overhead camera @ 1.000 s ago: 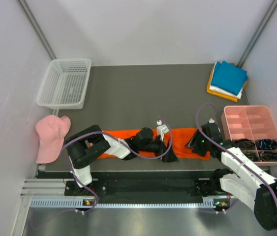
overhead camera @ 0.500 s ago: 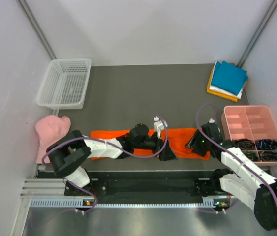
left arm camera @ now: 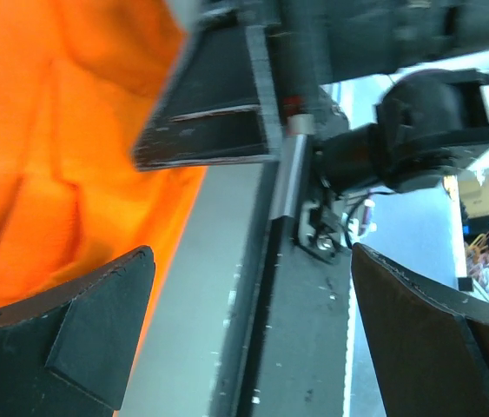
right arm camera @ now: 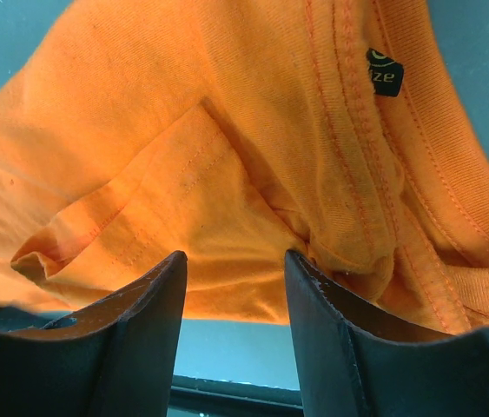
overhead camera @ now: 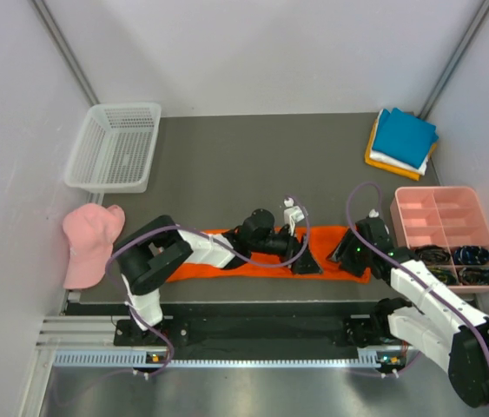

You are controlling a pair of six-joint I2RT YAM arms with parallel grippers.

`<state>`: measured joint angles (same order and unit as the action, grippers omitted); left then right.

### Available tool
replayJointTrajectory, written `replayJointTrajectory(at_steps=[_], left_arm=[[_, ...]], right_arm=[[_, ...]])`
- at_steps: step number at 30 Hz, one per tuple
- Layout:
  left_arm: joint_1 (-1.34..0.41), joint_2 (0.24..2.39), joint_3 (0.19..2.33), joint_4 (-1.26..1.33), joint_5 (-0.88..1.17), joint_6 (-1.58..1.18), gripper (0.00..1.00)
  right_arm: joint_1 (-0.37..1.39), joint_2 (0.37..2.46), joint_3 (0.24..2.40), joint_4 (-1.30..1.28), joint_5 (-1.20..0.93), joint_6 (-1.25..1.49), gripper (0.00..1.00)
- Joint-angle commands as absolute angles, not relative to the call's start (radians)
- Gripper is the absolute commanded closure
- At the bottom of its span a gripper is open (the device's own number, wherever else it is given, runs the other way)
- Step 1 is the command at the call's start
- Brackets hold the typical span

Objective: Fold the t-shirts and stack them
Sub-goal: Fold the other side of the tshirt into a rectangle

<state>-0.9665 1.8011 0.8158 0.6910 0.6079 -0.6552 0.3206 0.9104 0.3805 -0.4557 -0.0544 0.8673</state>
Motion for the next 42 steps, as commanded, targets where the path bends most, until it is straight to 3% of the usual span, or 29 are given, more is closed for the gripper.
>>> replayJointTrajectory(at_steps=[1, 24, 35, 42], left_arm=[[-0.919, 1.864, 0.830, 0.847, 0.669, -0.692, 0.02], [-0.877, 1.740, 0.568, 0.772, 0.614, -0.660, 0.03], [-0.841, 1.204, 0.781, 0.060, 0.424, -0.404, 0.01], [-0.677, 1.039, 0.750, -0.028, 0.385, -0.377, 0.01]], right_arm=[[0.333, 0.916, 0.391, -0.526, -0.012, 0.853, 0.50], [0.333, 0.933, 0.406, -0.523, -0.014, 0.850, 0.50], [0.333, 0.914, 0.486, -0.581, -0.003, 0.822, 0.50], [0.334, 0.908, 0.632, -0.641, 0.031, 0.793, 0.50]])
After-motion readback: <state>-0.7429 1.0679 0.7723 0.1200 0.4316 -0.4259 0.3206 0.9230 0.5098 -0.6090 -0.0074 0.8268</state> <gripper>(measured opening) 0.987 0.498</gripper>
